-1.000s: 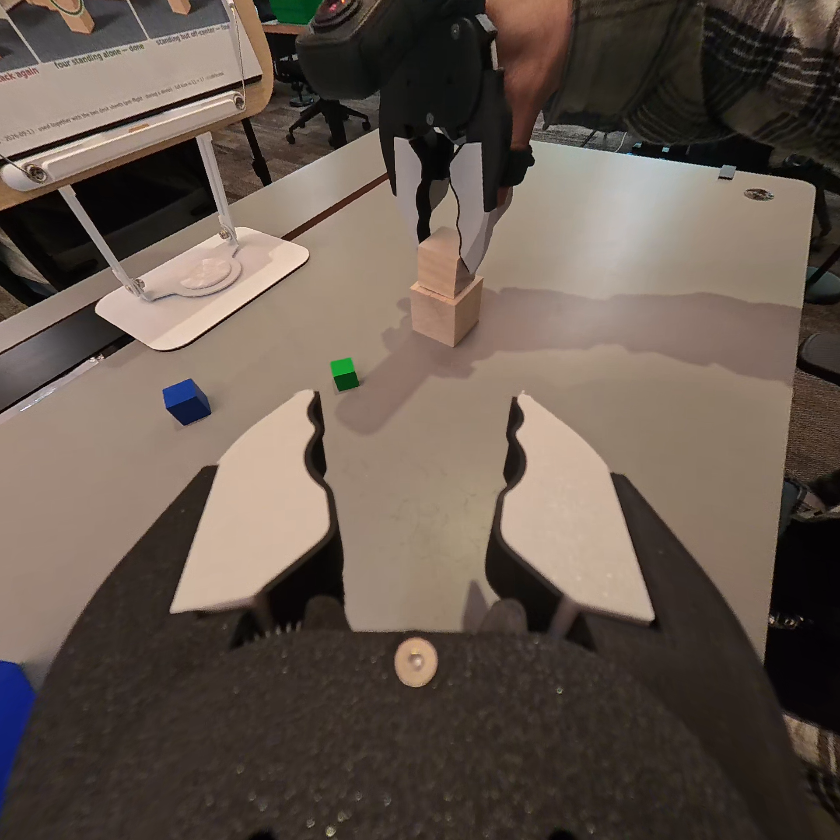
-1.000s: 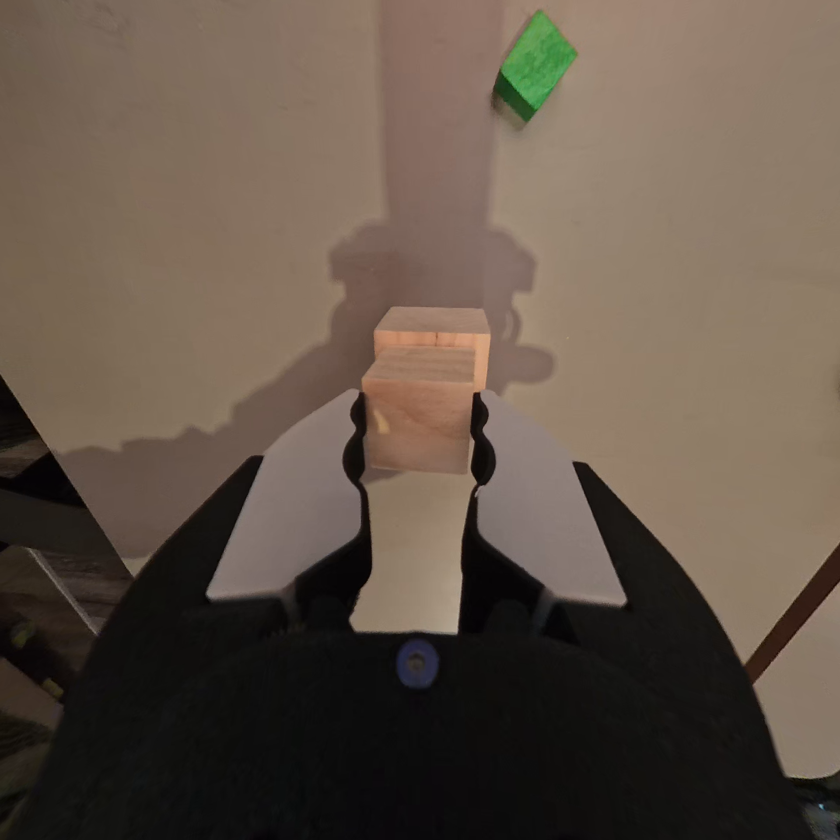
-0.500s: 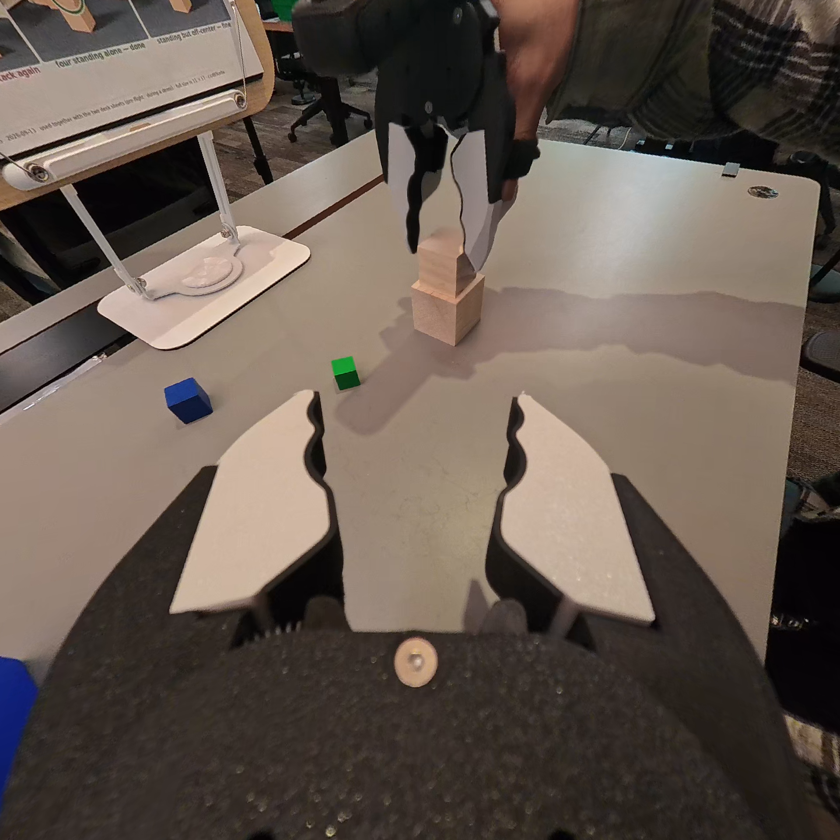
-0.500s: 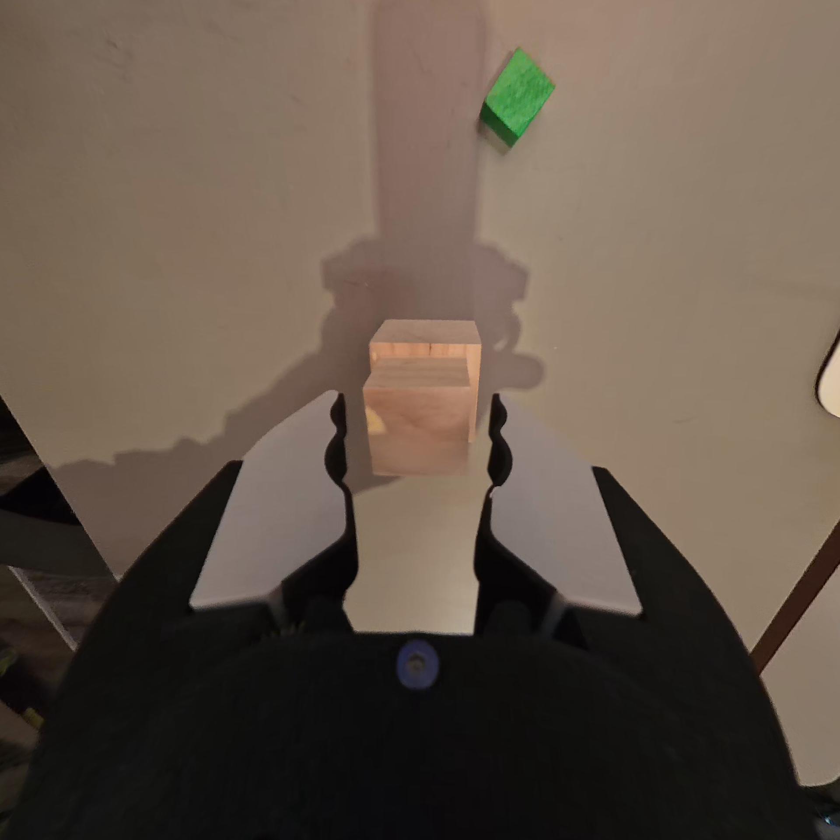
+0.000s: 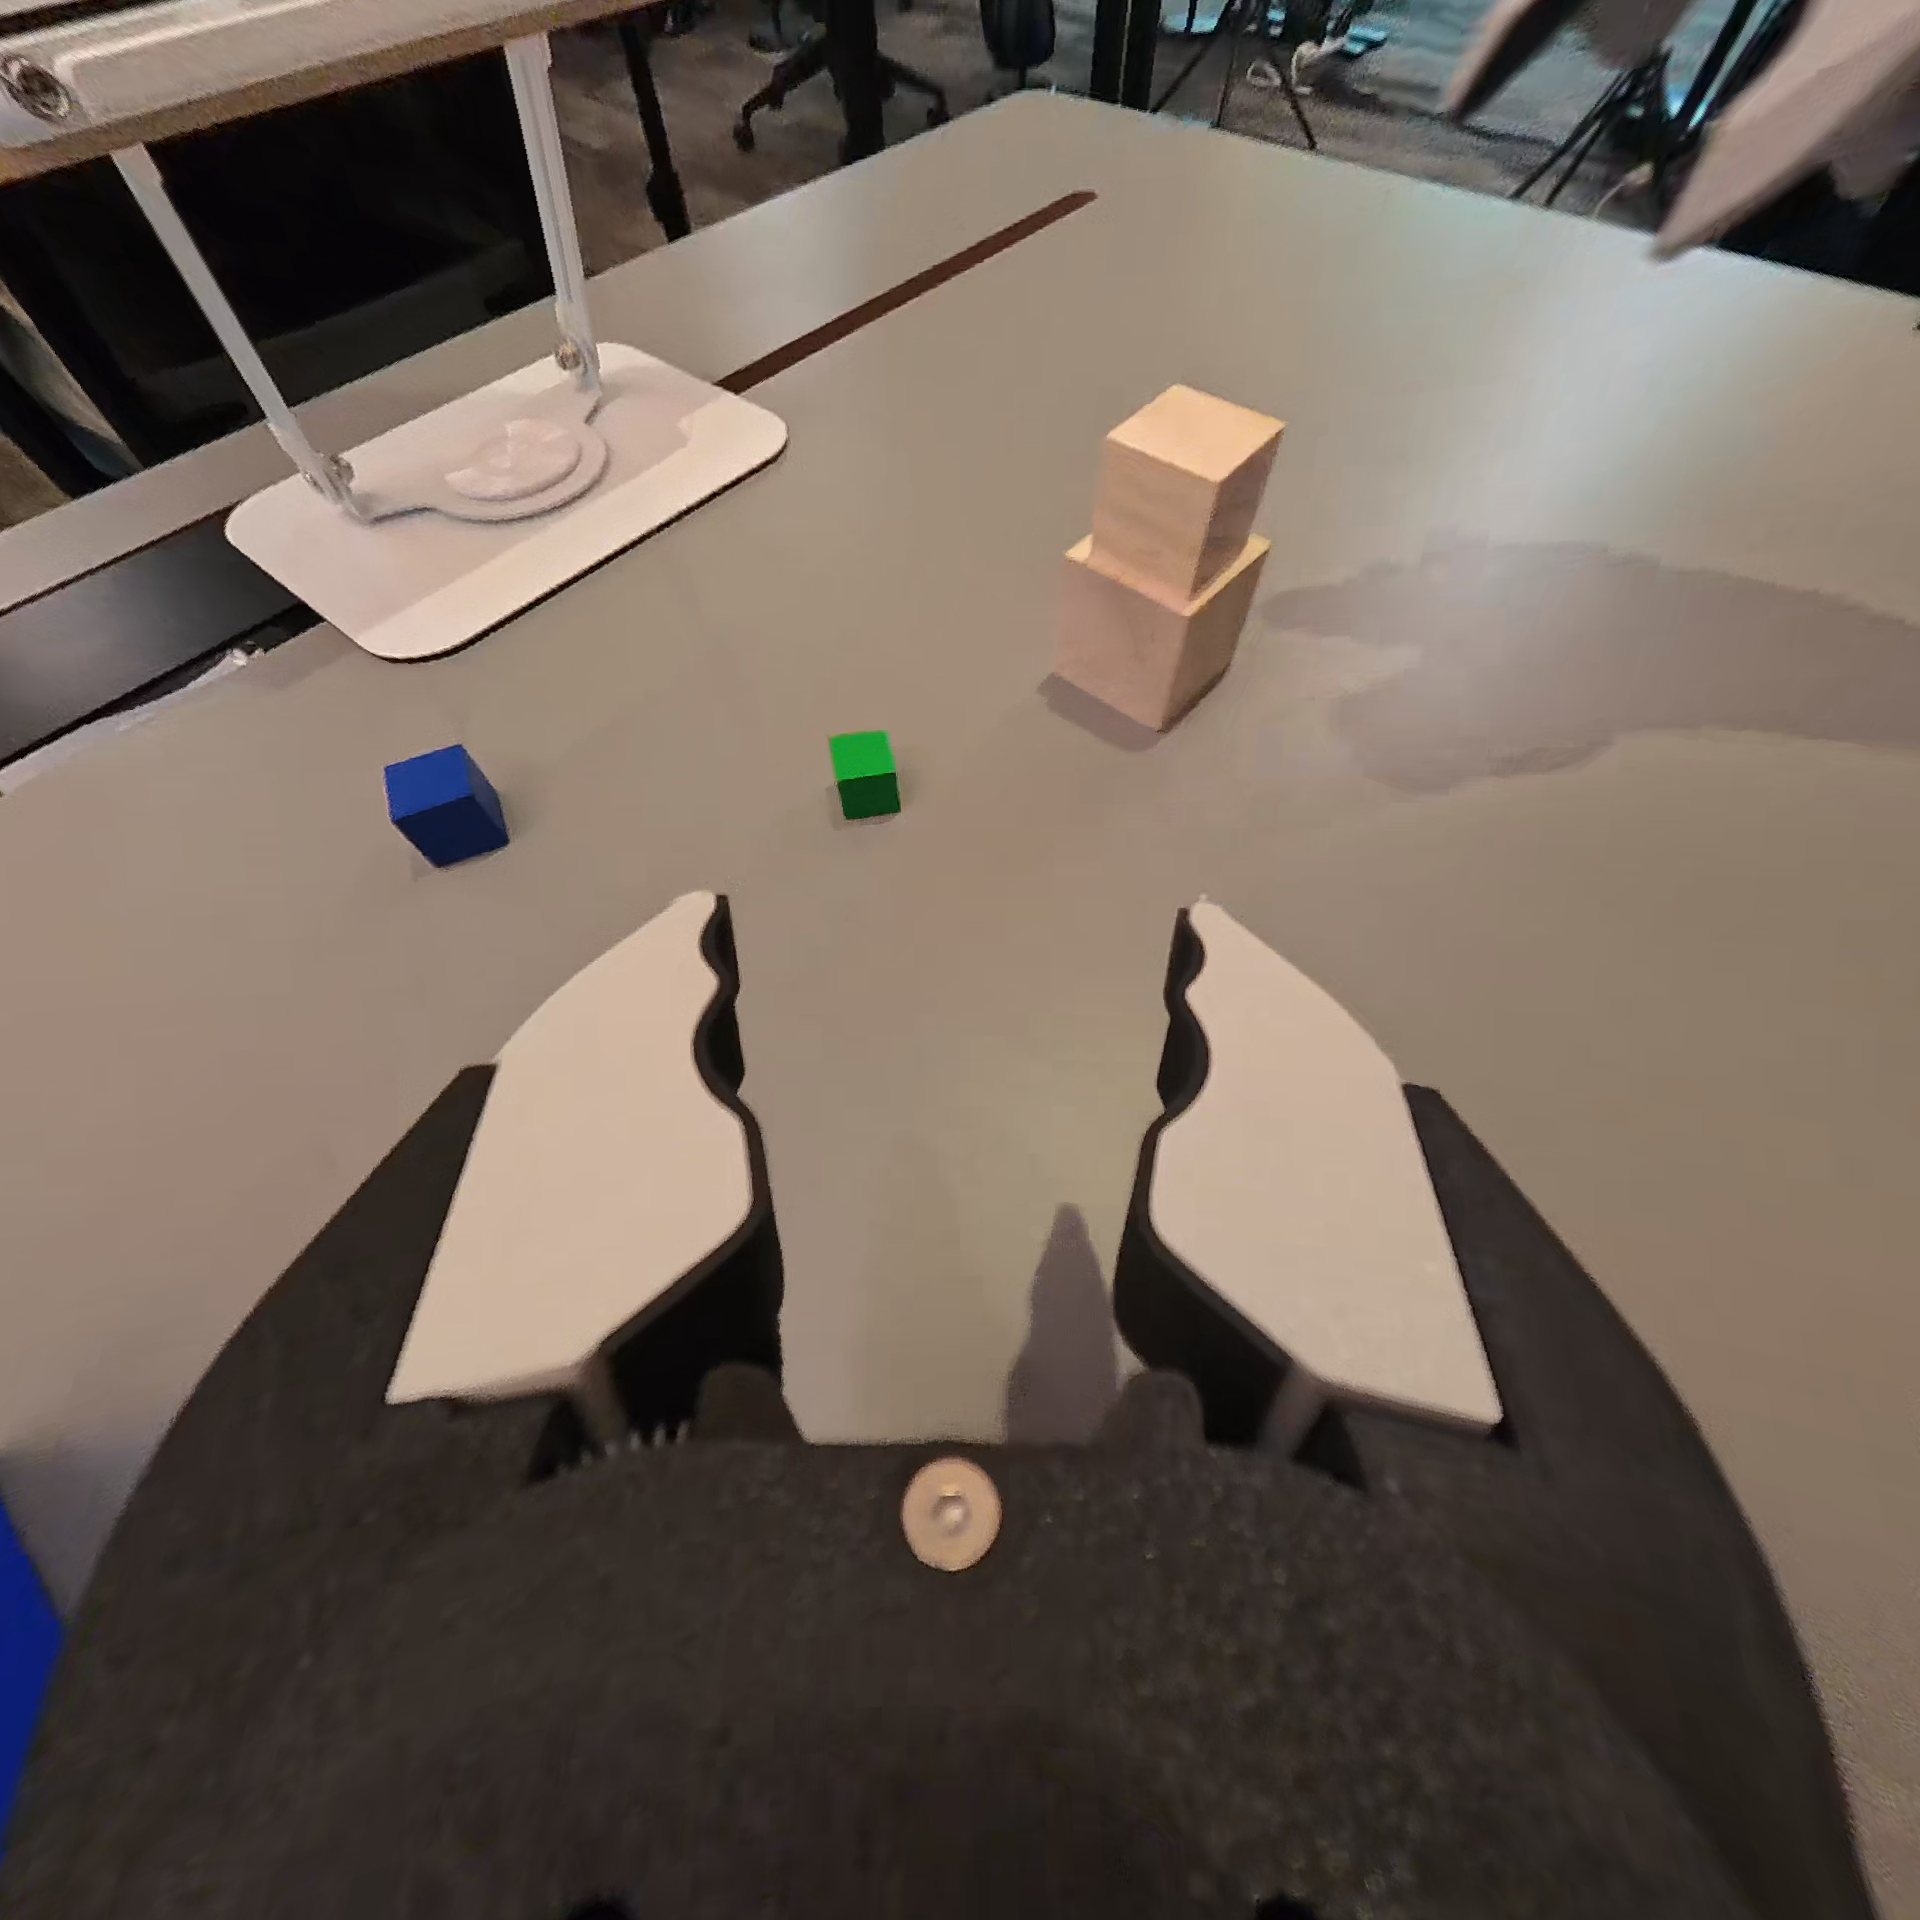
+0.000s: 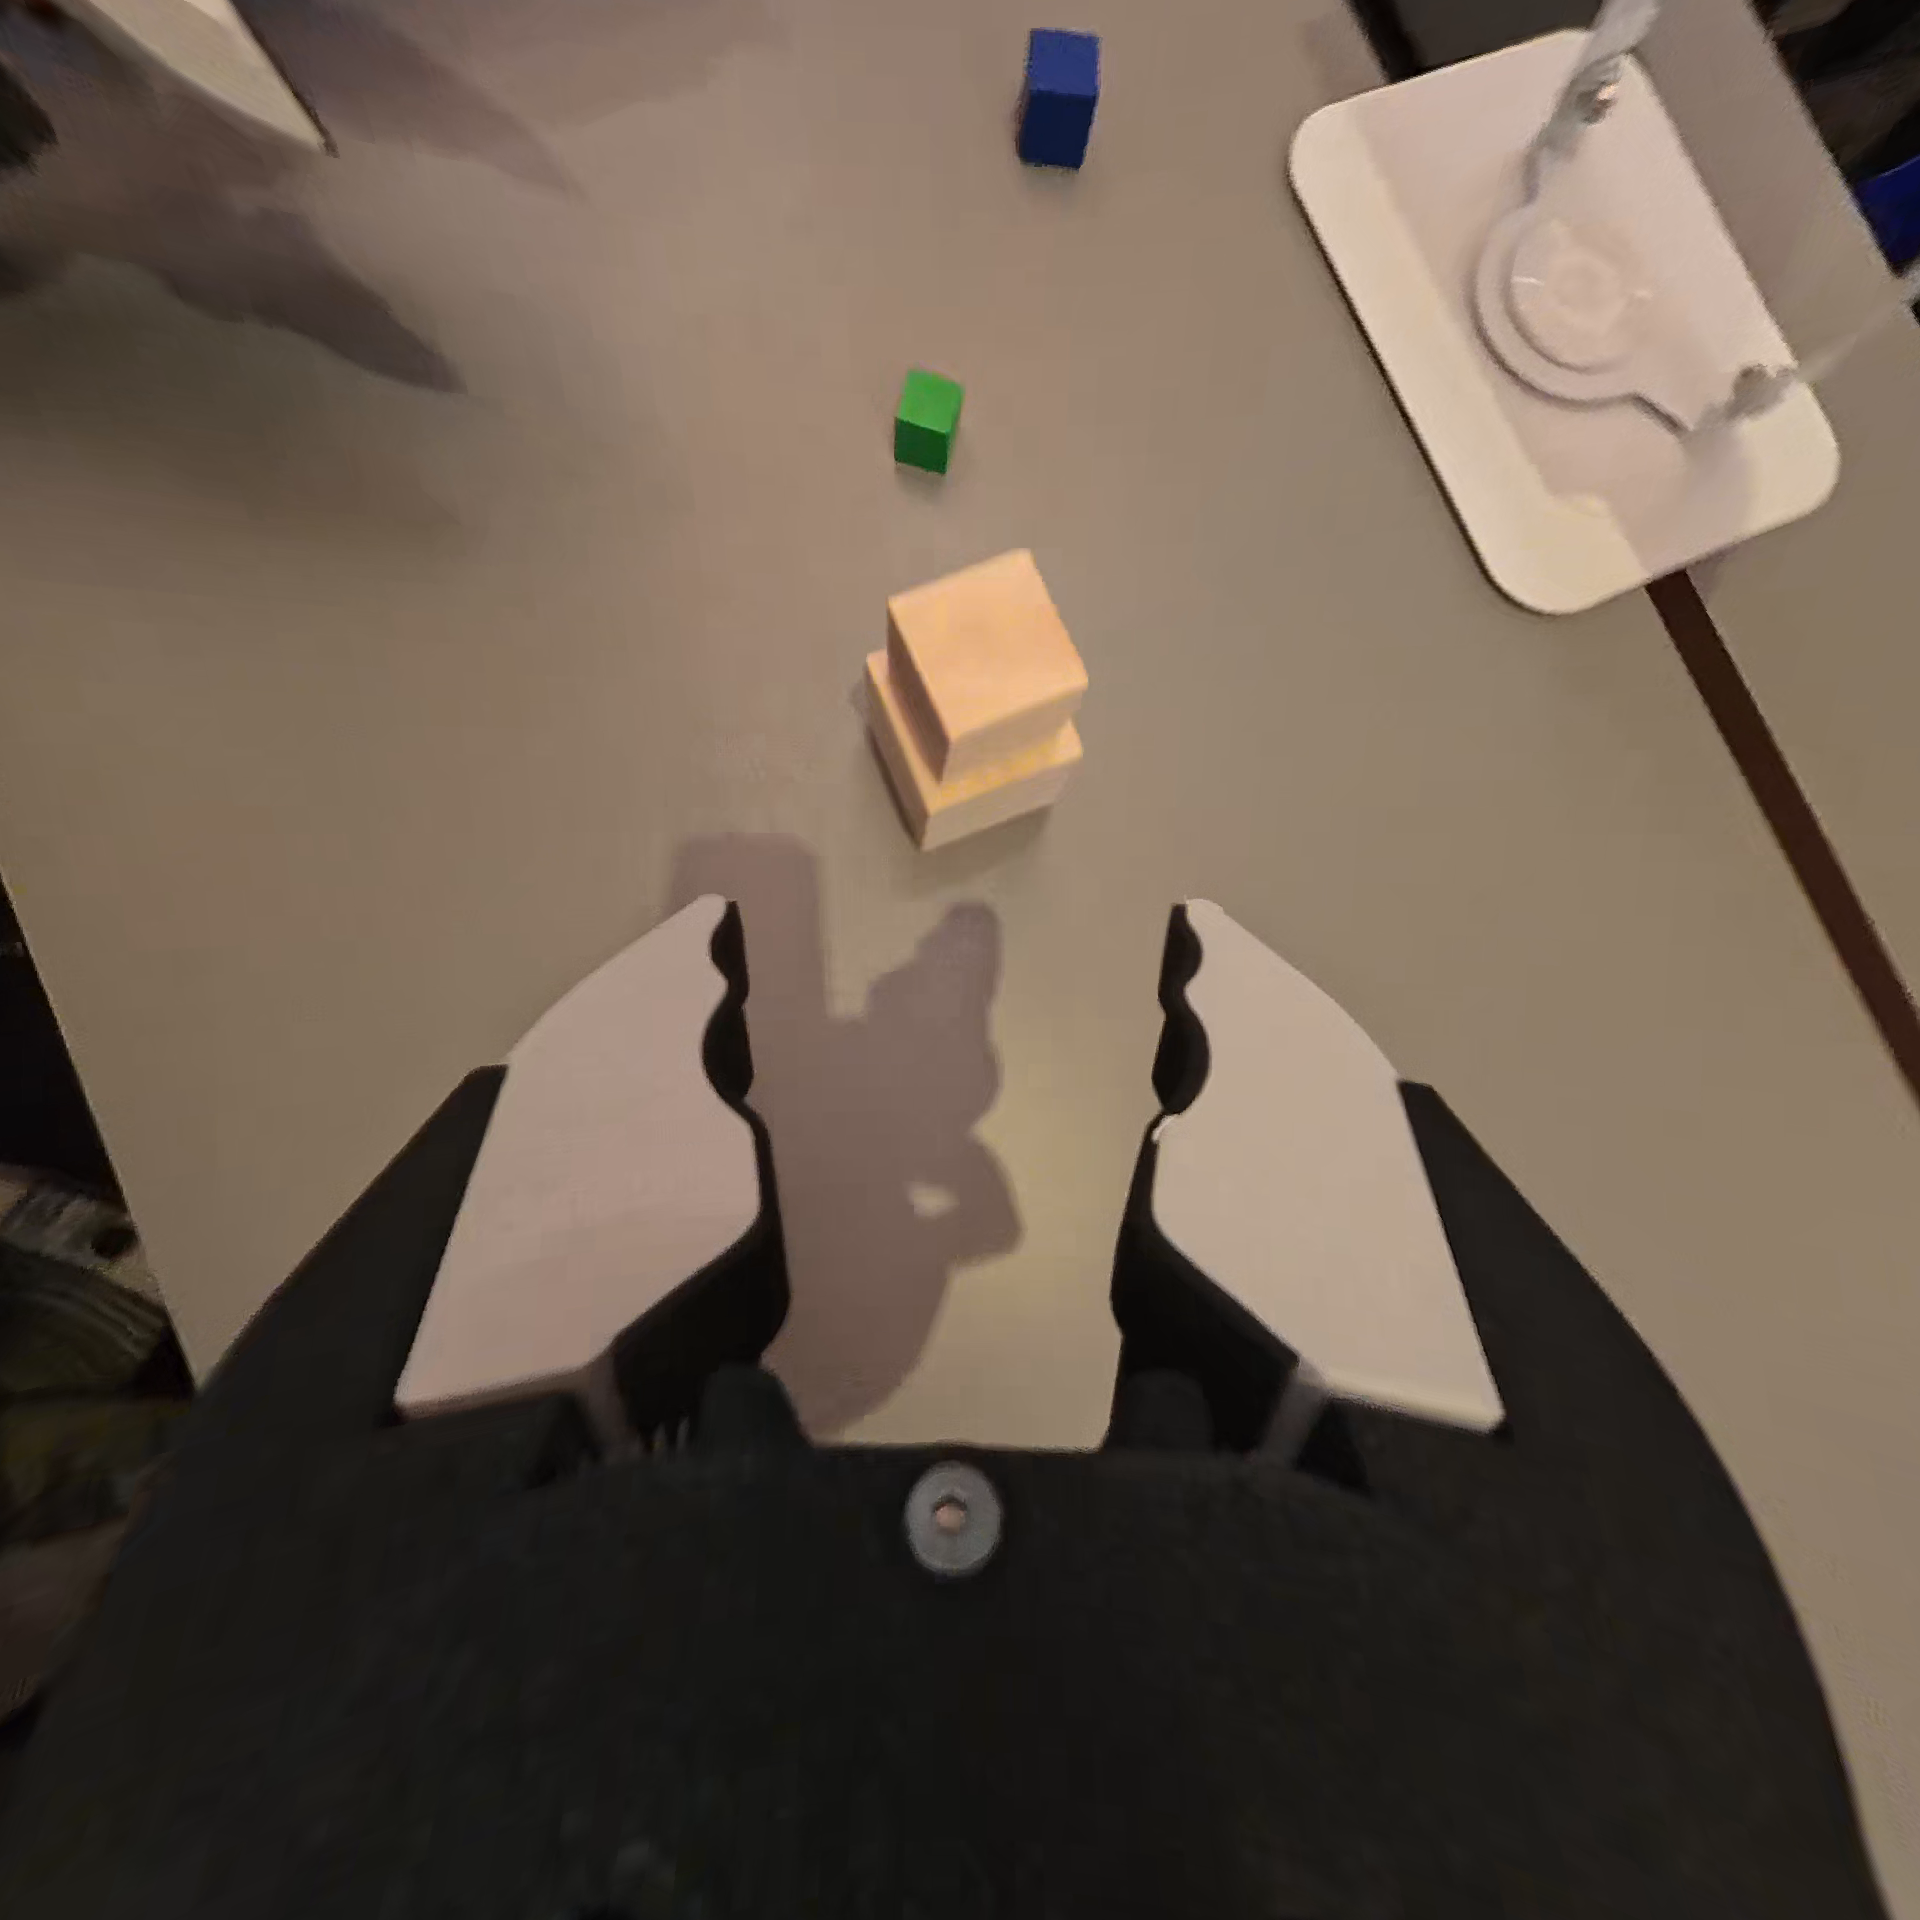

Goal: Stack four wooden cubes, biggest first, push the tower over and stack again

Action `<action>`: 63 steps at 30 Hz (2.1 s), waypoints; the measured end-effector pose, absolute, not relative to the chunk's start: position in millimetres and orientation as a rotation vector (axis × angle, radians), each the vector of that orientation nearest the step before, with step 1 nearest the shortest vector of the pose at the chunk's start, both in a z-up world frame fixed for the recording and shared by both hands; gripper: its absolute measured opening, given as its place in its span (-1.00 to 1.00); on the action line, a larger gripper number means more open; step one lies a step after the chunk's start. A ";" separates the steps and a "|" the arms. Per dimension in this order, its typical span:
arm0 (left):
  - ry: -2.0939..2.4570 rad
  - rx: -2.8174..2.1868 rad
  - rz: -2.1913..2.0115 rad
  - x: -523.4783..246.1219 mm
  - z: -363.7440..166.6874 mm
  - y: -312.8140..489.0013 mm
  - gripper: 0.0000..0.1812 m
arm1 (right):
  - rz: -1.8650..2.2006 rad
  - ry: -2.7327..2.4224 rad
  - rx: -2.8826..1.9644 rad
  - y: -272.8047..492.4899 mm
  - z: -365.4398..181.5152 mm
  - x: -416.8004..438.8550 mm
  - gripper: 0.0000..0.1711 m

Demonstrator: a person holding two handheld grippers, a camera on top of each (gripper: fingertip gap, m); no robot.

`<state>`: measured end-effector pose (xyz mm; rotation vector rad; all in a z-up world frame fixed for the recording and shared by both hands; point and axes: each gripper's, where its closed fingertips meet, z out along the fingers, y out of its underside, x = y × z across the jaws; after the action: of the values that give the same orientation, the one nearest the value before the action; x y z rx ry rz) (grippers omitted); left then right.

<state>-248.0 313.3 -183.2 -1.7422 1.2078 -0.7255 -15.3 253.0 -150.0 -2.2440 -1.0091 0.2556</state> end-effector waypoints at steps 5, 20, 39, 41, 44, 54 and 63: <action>1.243 -1.861 -0.692 -219.0 -205.0 342.7 -0.16 | 0.371 -0.753 -2.148 207.2 -170.7 8.8 -0.28; 1.154 -2.097 -0.486 -222.1 -229.5 458.5 -0.19 | 0.520 -0.587 -2.061 177.9 -197.5 17.3 -0.29; 0.947 -2.309 -0.524 -213.8 -273.2 510.5 -0.70 | 0.548 -0.623 -2.071 177.4 -197.3 11.3 -0.32; 0.964 -2.304 -0.539 -212.6 -273.0 512.1 -0.70 | 0.545 -0.613 -2.060 177.4 -194.7 13.1 -0.33; 1.014 -2.245 -0.643 -203.2 -258.4 503.2 -0.70 | 0.559 -0.611 -2.036 175.1 -189.2 13.3 -0.39; 1.766 -1.723 -0.882 -105.5 -140.6 349.4 -0.70 | 0.553 -0.622 -2.027 172.5 -187.3 13.0 -0.41; 2.065 -1.613 -0.801 -64.7 -153.7 298.9 -0.70 | 0.543 -0.664 -2.033 168.9 -188.9 4.4 -0.41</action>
<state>-64.7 298.9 -153.7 -1.6129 2.0648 -0.8014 4.4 168.9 -188.9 -2.0332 -0.6641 0.5430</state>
